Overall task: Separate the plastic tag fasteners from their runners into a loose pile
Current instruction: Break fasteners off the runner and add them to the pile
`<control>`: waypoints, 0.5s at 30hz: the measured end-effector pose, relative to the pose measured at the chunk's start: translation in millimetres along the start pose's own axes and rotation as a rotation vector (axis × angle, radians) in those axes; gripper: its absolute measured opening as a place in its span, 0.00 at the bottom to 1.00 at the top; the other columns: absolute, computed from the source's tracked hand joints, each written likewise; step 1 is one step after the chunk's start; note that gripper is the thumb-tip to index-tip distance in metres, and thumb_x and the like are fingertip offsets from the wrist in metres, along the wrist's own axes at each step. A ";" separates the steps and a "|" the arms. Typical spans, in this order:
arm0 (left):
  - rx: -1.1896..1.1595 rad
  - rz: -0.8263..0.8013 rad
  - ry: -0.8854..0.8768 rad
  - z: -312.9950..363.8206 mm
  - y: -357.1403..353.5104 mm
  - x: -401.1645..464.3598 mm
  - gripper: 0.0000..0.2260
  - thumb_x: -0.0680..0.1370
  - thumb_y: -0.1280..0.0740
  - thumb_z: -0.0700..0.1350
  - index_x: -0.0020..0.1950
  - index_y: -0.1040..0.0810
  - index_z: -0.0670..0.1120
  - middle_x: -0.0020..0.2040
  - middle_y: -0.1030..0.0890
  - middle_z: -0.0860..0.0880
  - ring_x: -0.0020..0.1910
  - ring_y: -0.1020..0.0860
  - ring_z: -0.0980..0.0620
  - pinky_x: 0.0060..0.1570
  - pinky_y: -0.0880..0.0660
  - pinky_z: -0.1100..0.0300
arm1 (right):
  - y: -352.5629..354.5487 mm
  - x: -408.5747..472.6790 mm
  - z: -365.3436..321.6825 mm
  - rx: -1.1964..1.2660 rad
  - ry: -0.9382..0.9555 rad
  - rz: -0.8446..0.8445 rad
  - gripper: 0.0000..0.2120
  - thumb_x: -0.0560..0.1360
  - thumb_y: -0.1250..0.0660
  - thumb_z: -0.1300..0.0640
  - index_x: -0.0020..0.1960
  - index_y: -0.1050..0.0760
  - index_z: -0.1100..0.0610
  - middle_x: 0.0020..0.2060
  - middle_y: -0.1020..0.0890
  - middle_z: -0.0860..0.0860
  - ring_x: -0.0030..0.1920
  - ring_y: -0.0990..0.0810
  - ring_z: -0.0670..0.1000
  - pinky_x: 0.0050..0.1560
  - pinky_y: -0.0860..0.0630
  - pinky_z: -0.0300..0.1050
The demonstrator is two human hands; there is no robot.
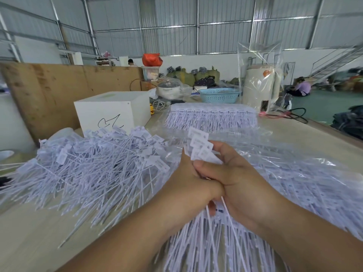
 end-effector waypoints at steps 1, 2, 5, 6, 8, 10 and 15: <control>0.001 -0.014 -0.005 -0.7 -2.0 0.3 0.25 0.64 0.36 0.29 0.58 0.28 0.45 0.37 0.20 0.47 0.26 0.23 0.54 0.24 0.28 0.62 | 2.4 -0.2 2.1 -0.031 -0.013 0.030 0.21 0.70 0.27 0.60 0.61 0.27 0.55 0.44 0.19 0.57 0.25 0.23 0.51 0.20 0.33 0.38; -0.002 -0.021 -0.011 -1.1 -2.8 0.6 0.25 0.67 0.36 0.26 0.60 0.29 0.44 0.41 0.19 0.46 0.30 0.21 0.54 0.26 0.26 0.62 | 5.0 -0.4 3.4 -0.061 -0.031 0.064 0.19 0.73 0.28 0.60 0.62 0.27 0.53 0.48 0.19 0.56 0.28 0.21 0.49 0.20 0.32 0.38; -0.042 -0.027 -0.047 0.0 -2.7 1.7 0.22 0.71 0.40 0.22 0.61 0.28 0.40 0.43 0.18 0.40 0.37 0.18 0.52 0.30 0.24 0.61 | 6.0 -0.9 4.5 -0.031 -0.089 0.090 0.20 0.76 0.32 0.59 0.67 0.31 0.50 0.51 0.18 0.52 0.36 0.18 0.45 0.25 0.28 0.38; -0.069 0.000 -0.063 1.9 0.3 1.8 0.21 0.72 0.40 0.23 0.60 0.28 0.39 0.41 0.18 0.38 0.36 0.18 0.49 0.28 0.24 0.60 | 3.8 -1.6 5.5 0.007 -0.102 0.071 0.22 0.76 0.32 0.58 0.68 0.32 0.51 0.44 0.16 0.49 0.33 0.18 0.44 0.26 0.27 0.39; -0.106 0.117 -0.110 6.7 12.7 1.4 0.16 0.72 0.37 0.29 0.58 0.27 0.41 0.34 0.19 0.42 0.29 0.20 0.50 0.25 0.27 0.61 | -3.6 -4.1 5.8 0.026 -0.115 0.016 0.22 0.75 0.30 0.53 0.65 0.32 0.54 0.28 0.22 0.44 0.26 0.25 0.41 0.28 0.27 0.37; -0.149 0.268 -0.146 8.8 32.0 2.6 0.09 0.74 0.32 0.37 0.52 0.27 0.42 0.29 0.22 0.48 0.26 0.23 0.52 0.25 0.27 0.60 | -18.4 -7.7 10.2 0.016 -0.170 -0.118 0.23 0.71 0.27 0.47 0.61 0.30 0.54 0.34 0.23 0.49 0.36 0.23 0.45 0.43 0.20 0.43; -0.095 0.572 -0.239 11.2 73.8 3.9 0.13 0.74 0.27 0.41 0.50 0.28 0.38 0.27 0.27 0.50 0.22 0.30 0.54 0.22 0.32 0.61 | -51.1 -30.5 29.0 -0.075 -0.381 -0.445 0.23 0.70 0.27 0.56 0.64 0.28 0.53 0.43 0.15 0.55 0.43 0.18 0.53 0.47 0.22 0.49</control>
Point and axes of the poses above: each hand's wrist, its own x-axis towards the middle knuckle, its own y-axis out of the back of the hand, z = x × y, the point moved 8 cm from there along x, towards the middle knuckle
